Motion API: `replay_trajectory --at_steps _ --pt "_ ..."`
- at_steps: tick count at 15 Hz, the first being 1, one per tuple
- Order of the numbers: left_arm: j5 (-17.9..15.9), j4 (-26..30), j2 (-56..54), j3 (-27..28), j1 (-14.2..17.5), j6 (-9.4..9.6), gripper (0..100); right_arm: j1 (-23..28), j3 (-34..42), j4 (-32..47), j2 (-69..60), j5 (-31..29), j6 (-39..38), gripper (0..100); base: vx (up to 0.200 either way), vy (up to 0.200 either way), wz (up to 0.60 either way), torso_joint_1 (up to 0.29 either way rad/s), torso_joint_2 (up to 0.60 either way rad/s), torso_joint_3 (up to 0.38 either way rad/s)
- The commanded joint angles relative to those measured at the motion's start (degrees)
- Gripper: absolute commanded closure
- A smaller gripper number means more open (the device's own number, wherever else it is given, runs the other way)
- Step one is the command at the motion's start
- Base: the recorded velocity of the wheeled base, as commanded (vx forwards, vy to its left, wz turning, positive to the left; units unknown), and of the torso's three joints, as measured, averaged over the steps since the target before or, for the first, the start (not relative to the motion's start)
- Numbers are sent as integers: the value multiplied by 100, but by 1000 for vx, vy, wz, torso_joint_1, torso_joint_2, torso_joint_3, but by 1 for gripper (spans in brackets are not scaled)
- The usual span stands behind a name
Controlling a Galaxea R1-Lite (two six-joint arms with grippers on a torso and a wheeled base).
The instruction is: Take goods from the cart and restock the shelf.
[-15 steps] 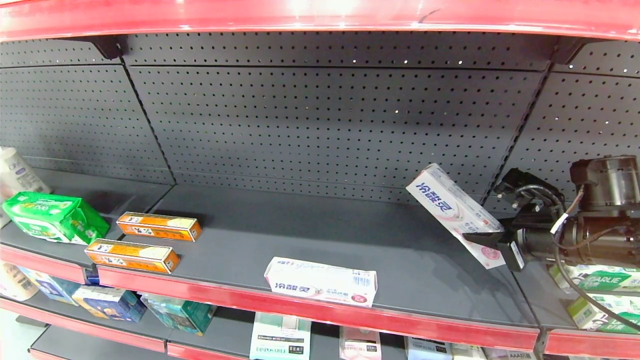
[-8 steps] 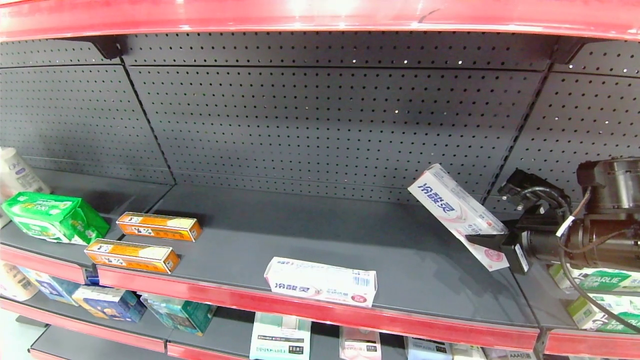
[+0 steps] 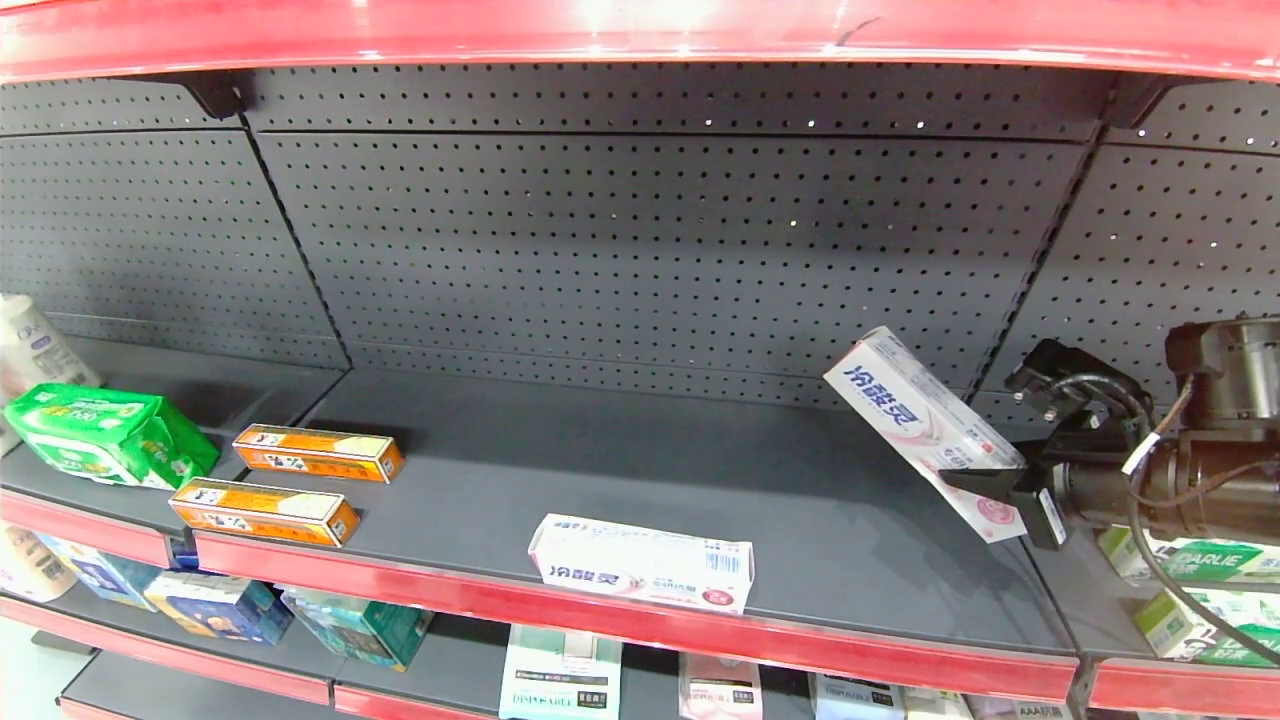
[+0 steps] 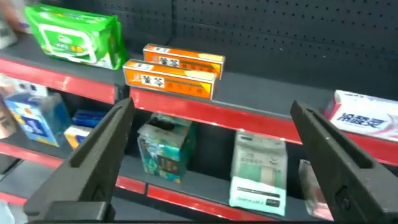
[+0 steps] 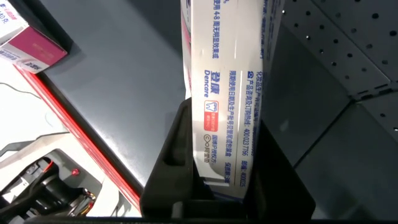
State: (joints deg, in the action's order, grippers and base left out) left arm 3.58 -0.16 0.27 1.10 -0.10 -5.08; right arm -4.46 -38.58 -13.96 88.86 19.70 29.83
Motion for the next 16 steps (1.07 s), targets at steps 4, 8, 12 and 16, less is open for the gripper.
replay_trajectory --at_steps 4,8,12,16 --pt "-77 -11 -9 -4 1 201 0 -11 53 -2 44 -1 14 100 0 0 0 0 0 0" --pt "-200 -2 -9 -101 1 359 0 -11 44 -10 35 -1 23 100 0 0 0 0 0 0" --pt "-200 -2 -18 -110 10 438 0 -20 9 -2 88 8 58 100 0 0 0 0 0 0" --pt "-209 -2 -9 -110 1 438 0 -169 -70 -10 272 34 76 100 0 0 0 0 0 0"
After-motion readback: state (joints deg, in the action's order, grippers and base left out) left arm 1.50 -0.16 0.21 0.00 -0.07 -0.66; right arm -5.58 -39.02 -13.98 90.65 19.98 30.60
